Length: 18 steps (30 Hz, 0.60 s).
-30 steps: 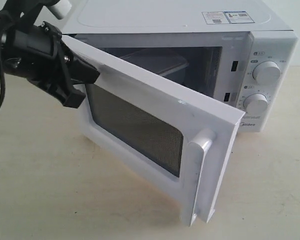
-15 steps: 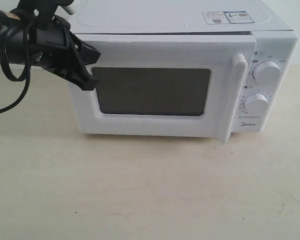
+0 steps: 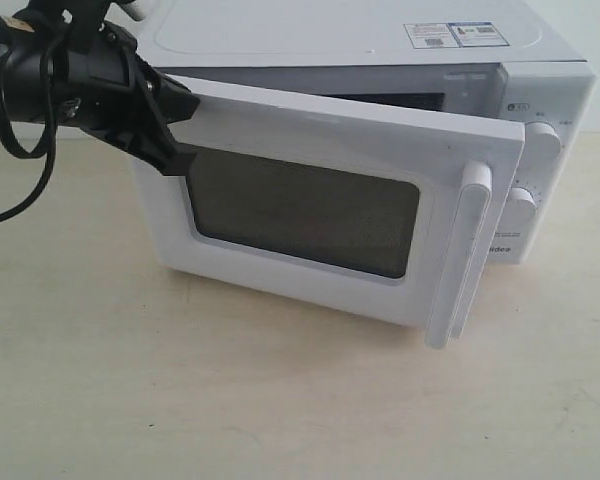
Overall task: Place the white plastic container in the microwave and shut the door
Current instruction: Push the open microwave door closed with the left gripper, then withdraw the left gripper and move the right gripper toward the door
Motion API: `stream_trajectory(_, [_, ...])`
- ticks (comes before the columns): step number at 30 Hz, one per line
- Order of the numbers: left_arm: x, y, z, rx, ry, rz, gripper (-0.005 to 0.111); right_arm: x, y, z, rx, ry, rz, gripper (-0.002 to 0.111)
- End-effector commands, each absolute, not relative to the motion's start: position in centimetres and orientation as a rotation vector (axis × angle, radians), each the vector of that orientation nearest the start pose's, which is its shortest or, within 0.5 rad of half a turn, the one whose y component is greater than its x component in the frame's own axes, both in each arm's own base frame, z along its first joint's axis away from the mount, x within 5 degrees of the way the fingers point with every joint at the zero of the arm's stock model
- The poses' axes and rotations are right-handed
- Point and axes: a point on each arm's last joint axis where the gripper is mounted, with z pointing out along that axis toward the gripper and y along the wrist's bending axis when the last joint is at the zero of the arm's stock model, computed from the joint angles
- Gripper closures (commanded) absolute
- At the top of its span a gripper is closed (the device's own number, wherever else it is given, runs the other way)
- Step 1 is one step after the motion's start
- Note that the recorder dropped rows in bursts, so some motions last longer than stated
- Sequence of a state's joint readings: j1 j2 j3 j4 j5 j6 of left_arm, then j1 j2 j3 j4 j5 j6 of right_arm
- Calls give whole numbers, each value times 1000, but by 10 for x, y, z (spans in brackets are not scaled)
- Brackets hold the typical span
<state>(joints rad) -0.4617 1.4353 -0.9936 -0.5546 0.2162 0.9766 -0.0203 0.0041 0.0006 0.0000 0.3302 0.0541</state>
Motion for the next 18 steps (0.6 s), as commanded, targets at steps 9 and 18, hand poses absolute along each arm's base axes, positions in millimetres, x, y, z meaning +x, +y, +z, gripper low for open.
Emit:
stream_trajectory(9, [283, -152, 299, 958, 1855, -137, 102, 56, -1, 210, 102, 1519, 68, 108])
stream_trajectory(18, [279, -151, 305, 954, 1841, -140, 102, 44, -7, 250, 344, 1002, 415, 108])
